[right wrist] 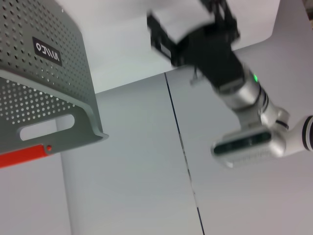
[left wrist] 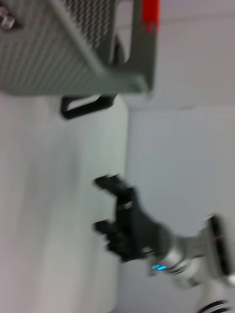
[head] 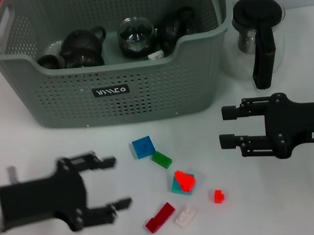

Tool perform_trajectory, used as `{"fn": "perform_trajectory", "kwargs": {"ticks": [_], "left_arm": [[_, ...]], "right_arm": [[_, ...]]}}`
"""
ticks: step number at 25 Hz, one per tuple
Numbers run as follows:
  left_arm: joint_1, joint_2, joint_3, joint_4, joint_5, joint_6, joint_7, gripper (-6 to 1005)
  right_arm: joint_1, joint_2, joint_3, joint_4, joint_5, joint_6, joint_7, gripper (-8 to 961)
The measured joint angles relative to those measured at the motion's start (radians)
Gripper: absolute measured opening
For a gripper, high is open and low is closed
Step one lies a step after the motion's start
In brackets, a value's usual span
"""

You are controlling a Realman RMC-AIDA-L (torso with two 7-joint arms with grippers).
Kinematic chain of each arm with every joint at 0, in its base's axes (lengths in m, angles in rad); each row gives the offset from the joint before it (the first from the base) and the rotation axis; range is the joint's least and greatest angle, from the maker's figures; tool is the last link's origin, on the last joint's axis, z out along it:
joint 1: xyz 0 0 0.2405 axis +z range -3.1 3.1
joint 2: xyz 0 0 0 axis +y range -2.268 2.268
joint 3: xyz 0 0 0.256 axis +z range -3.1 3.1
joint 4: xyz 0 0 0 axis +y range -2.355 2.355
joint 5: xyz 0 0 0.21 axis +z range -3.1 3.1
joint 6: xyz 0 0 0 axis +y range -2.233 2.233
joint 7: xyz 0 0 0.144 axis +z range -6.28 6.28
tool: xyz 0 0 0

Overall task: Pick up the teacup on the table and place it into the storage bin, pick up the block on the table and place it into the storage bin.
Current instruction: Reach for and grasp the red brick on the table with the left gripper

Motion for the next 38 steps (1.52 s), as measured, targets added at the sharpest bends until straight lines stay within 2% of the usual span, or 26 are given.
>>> {"fn": "perform_trajectory", "kwargs": {"ticks": [2,4,15,21,38], "left_arm": [[-0.01,-0.016,0.034,0.023,0.035,-0.046,0.034,798],[-0.024,-0.018,0.09,0.059,0.046,-0.085,0.034,740],[-0.058,-0.016,0.246,0.159,0.051,-0.267,0.041,732],[-0.058,-0.019,0.28,0.162,0.047,-0.31,0.042,717],[-0.053,-0.016,0.27,0.153,0.038,-0.326,0.041,675]], "right_arm": [[0.0,0.0,0.0,0.0,0.0,0.0,0.0,645],[0.0,0.0,0.0,0.001,0.001,0.0,0.0,645],[-0.007,0.0,0.002,0.001,0.001,-0.001,0.0,645],[-0.011,0.0,0.002,0.001,0.001,-0.001,0.0,644],[-0.012,0.0,0.001,0.001,0.0,0.0,0.0,645]]}}
